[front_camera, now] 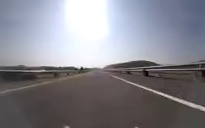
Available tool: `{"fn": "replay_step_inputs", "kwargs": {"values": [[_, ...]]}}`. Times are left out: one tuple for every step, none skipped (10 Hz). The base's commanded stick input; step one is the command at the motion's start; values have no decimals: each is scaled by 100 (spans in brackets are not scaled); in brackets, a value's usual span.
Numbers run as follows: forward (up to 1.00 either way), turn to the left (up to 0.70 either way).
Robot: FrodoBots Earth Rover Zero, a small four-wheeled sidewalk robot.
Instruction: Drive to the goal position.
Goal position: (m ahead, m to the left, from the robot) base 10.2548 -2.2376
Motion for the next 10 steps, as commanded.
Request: {"fn": "replay_step_inputs", "kwargs": {"values": [[100,0],[100,0],[100,2],[100,0],[100,1],[100,1],[100,0],[100,0],[100,0],[100,0]]}}
